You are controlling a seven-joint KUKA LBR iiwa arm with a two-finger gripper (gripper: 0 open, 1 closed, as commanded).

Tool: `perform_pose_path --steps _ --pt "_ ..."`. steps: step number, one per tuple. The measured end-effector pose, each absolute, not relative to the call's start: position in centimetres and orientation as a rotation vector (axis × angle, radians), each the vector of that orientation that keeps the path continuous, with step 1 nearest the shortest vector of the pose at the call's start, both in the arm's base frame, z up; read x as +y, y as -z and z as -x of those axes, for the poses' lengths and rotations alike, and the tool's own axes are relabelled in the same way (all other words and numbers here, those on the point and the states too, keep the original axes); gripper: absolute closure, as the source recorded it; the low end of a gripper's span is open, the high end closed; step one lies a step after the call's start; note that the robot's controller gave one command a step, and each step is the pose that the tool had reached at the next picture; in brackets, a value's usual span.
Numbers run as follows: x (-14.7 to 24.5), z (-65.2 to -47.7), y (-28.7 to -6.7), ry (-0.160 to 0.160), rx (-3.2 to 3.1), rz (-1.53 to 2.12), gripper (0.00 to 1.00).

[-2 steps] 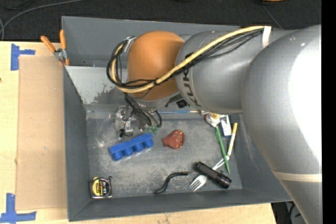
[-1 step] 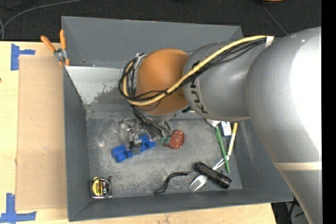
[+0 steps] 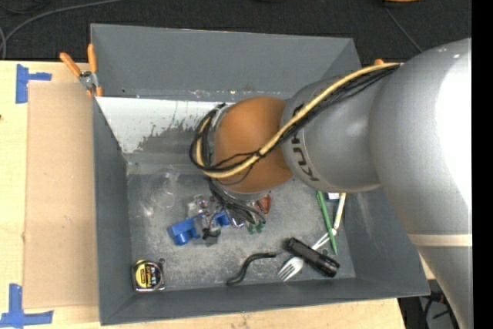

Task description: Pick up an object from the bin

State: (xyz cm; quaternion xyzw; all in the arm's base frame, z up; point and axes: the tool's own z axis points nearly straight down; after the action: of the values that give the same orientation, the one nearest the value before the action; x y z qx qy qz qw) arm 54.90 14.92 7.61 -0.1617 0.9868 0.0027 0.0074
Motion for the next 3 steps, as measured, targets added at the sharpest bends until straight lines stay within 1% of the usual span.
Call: perform_pose_path --steps 1,2,3 --pt "19.1 -55.2 -7.4 -0.002 3.040 0.729 1.00" --pt "18.9 -54.0 -12.1 -0.006 2.959 1.040 1.00" --pt "20.7 -54.4 -12.5 -0.009 3.058 0.650 1.00"
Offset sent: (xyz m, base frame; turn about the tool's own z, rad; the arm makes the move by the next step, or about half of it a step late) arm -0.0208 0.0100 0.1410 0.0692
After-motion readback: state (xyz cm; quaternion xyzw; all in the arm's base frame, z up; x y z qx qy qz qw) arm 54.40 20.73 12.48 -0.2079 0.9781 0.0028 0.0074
